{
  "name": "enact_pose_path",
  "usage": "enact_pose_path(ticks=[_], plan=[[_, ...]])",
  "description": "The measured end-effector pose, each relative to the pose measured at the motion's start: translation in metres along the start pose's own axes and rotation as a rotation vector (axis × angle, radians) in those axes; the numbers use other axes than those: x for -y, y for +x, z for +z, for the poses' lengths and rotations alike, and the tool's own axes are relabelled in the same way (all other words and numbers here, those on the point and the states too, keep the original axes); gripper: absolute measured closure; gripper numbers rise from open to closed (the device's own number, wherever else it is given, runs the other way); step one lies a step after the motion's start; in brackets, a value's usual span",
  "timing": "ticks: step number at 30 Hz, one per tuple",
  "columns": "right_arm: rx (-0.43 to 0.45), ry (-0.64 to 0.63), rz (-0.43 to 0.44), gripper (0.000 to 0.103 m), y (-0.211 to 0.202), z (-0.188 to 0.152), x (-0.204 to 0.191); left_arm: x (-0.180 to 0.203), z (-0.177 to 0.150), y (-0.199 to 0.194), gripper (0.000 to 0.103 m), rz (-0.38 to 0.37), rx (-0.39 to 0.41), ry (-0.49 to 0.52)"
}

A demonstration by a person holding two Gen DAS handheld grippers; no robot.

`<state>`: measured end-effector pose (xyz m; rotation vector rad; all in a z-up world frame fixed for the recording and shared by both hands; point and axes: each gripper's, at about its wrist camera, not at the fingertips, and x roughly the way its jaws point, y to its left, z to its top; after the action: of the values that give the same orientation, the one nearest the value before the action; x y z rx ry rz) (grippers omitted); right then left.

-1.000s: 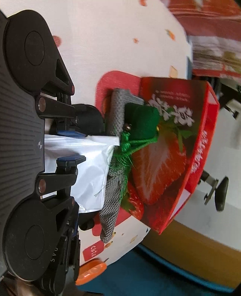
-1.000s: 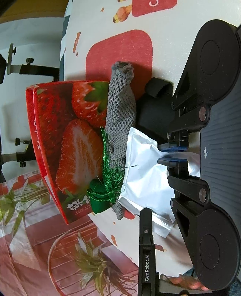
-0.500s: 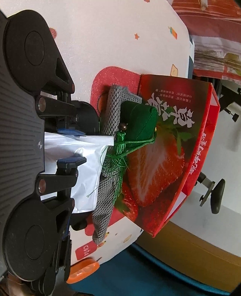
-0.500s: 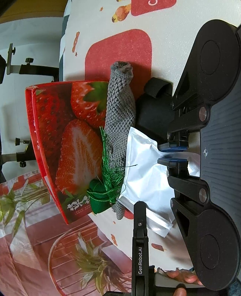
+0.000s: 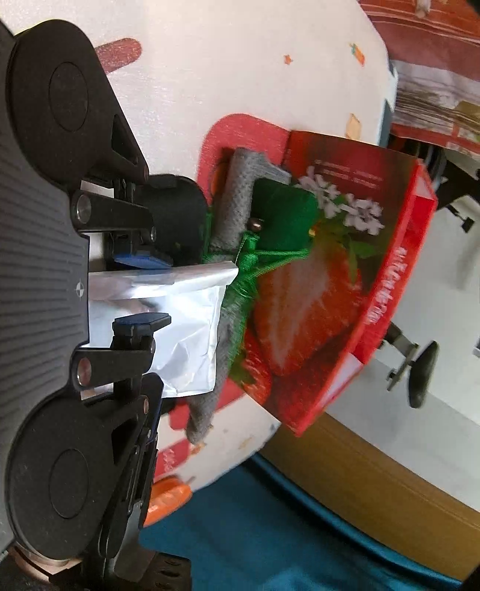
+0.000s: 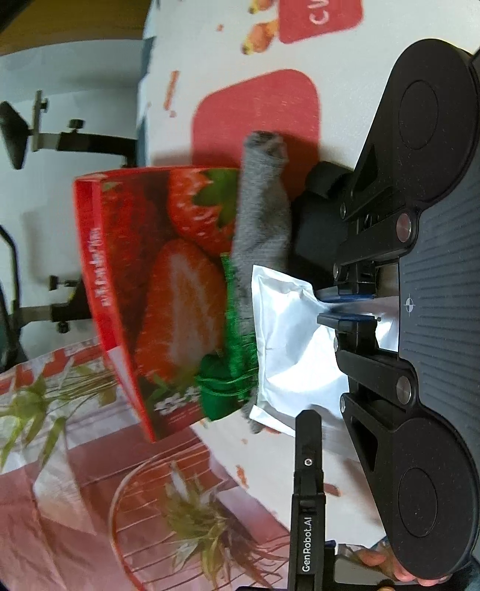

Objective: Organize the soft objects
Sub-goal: 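Carry the white foil pouch with both tools over the red box, then lower the pouch into the red box and open both tools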

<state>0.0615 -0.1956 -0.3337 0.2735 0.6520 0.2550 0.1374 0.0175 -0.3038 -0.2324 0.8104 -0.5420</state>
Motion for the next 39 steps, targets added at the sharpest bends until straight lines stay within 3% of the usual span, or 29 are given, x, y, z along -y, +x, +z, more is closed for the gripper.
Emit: enact_pose_path(ticks=[12,20,24,32,39], plan=[[0.169,-0.084,0.056,0.096,-0.033,0.061,-0.017,0.016,0.042,-0.042,0.077,-0.029,0.169,0.026],[0.229,-0.118,0.073,0.096,-0.023,0.13,-0.023,0.026,0.102,-0.046,0.077,-0.009,0.261,0.078],[0.249,-0.182,0.035,0.096,0.0,0.166,-0.028,0.026,0.134,-0.035,0.077,0.026,0.303,0.101],[0.225,-0.135,-0.063,0.096,0.07,0.205,-0.021,0.022,0.174,0.003,0.077,0.131,0.341,0.141],[0.082,-0.087,-0.124,0.096,0.124,0.204,-0.006,0.005,0.192,0.05,0.077,0.183,0.232,0.163]])
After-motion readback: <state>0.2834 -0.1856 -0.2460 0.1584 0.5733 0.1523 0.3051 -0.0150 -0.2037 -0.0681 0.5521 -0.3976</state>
